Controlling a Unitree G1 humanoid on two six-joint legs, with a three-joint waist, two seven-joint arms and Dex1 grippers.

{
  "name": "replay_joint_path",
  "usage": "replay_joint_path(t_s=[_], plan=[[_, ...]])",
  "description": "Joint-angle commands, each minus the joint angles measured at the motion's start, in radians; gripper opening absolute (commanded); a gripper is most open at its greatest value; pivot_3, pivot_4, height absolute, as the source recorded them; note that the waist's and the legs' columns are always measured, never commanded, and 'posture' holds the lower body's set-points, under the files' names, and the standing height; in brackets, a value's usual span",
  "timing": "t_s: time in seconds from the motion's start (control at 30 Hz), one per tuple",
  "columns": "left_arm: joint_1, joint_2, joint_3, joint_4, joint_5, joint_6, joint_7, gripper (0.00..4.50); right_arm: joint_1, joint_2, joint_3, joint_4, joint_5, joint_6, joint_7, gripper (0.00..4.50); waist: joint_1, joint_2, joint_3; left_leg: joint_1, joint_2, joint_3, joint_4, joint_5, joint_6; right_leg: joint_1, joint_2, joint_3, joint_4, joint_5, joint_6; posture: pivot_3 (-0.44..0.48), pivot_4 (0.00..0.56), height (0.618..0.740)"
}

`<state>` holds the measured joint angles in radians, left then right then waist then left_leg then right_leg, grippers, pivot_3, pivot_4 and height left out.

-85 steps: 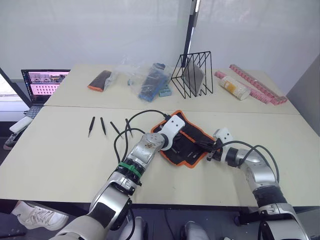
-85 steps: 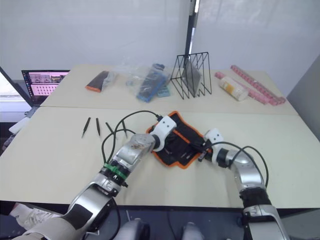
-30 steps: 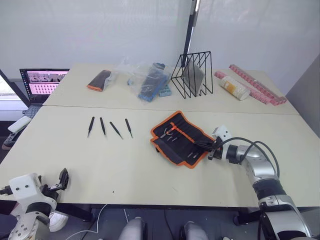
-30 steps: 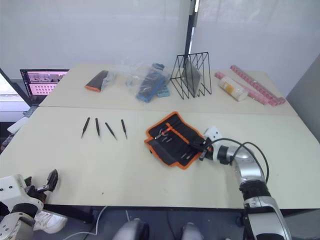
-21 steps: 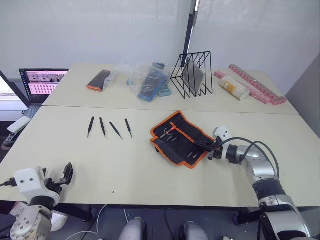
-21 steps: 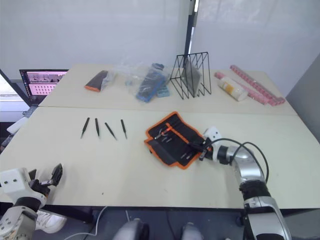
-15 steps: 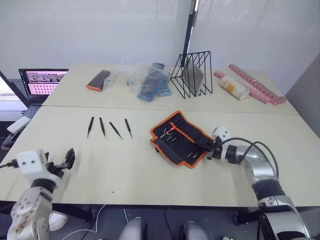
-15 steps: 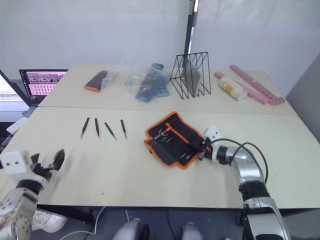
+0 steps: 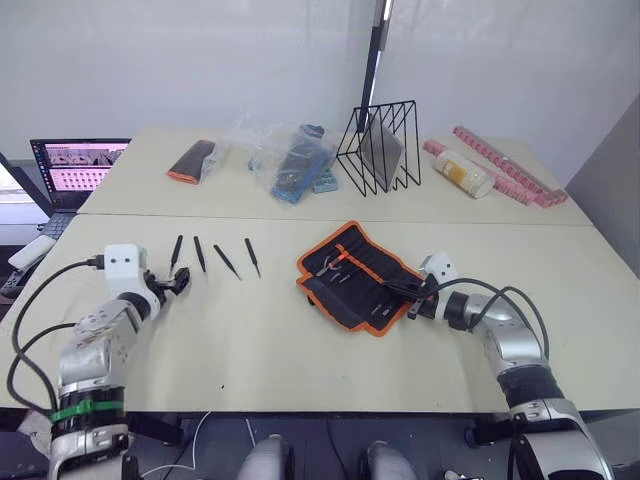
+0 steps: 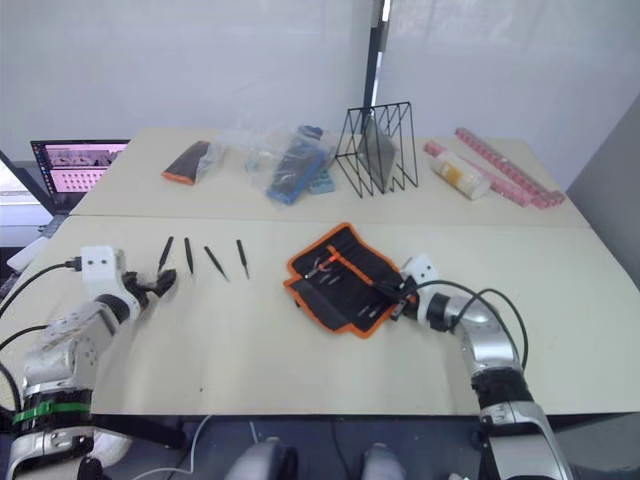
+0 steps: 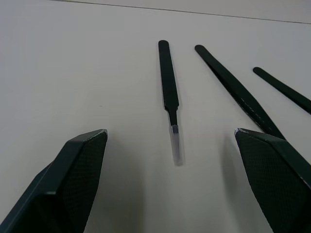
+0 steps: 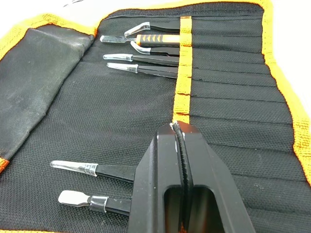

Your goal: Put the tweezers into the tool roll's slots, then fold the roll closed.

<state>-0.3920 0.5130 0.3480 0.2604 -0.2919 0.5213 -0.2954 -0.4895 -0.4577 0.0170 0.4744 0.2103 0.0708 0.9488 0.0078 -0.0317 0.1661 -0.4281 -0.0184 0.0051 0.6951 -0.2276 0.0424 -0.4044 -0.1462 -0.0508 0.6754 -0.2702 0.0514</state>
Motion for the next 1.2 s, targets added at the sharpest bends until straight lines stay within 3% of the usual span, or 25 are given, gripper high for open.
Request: replay_joint_path(t_s=[0.03, 0.13, 0.17, 0.57, 0.7, 0.93, 1.2], plan=[[-0.069, -0.009, -0.037, 0.119, 0.037, -0.074, -0.007, 4.46, 0.034, 0.009, 0.013, -0.001, -0.016, 0.038, -0.025, 0.0, 0.001, 0.0, 0.0, 0.0, 0.0, 0.0, 0.0, 0.0, 0.0, 0.0, 0.0, 0.0, 0.001, 0.0, 0.0, 0.0, 0.15, 0.685], [-0.114, -0.015, -0.057, 0.204, 0.059, -0.114, -0.005, 4.46, 0.04, 0.013, 0.015, -0.012, -0.017, 0.044, -0.03, 0.0, 0.004, 0.0, 0.0, 0.001, 0.0, 0.0, 0.0, 0.0, -0.001, 0.0, -0.001, 0.0, 0.003, 0.0, 0.0, 0.0, 0.15, 0.685], [-0.128, -0.019, -0.064, 0.228, 0.068, -0.125, 0.0, 3.9, 0.041, 0.013, 0.016, -0.015, -0.017, 0.045, -0.031, 0.0, 0.005, 0.0, 0.0, 0.003, -0.001, 0.0, 0.0, 0.0, -0.001, 0.0, -0.001, 0.0, 0.003, 0.0, 0.0, 0.0, 0.15, 0.685], [-0.109, -0.061, -0.026, 0.173, 0.045, -0.158, 0.017, 0.03, 0.065, 0.016, 0.027, -0.047, -0.022, 0.061, -0.041, 0.0, 0.005, 0.0, 0.0, 0.003, -0.001, 0.0, 0.0, 0.0, -0.001, 0.0, -0.002, 0.0, 0.003, 0.0, 0.0, 0.0, 0.15, 0.685], [-0.107, -0.057, -0.016, 0.108, 0.054, -0.165, 0.046, 0.03, 0.072, 0.02, 0.025, -0.058, -0.019, 0.063, -0.05, 0.0, 0.004, 0.0, 0.0, 0.003, -0.001, 0.0, -0.001, 0.0, -0.001, 0.0, -0.002, 0.0, 0.003, 0.0, 0.0, 0.0, 0.15, 0.685], [-0.126, -0.056, -0.125, -0.199, 0.02, -0.07, -0.039, 0.03, 0.086, 0.011, 0.007, -0.063, -0.018, 0.059, -0.07, 0.0, 0.005, -0.001, 0.0, -0.002, -0.001, 0.0, 0.0, 0.0, -0.001, 0.0, -0.002, 0.0, 0.003, 0.0, 0.0, 0.0, 0.15, 0.685], [-0.189, -0.03, -0.42, -0.451, -0.033, 0.216, -0.254, 0.03, 0.097, 0.013, 0.002, -0.077, -0.016, 0.063, -0.083, 0.0, 0.004, -0.001, 0.0, -0.002, -0.001, 0.0, -0.001, 0.0, 0.0, 0.001, -0.001, 0.0, 0.002, 0.0, 0.0, 0.0, 0.15, 0.685]])
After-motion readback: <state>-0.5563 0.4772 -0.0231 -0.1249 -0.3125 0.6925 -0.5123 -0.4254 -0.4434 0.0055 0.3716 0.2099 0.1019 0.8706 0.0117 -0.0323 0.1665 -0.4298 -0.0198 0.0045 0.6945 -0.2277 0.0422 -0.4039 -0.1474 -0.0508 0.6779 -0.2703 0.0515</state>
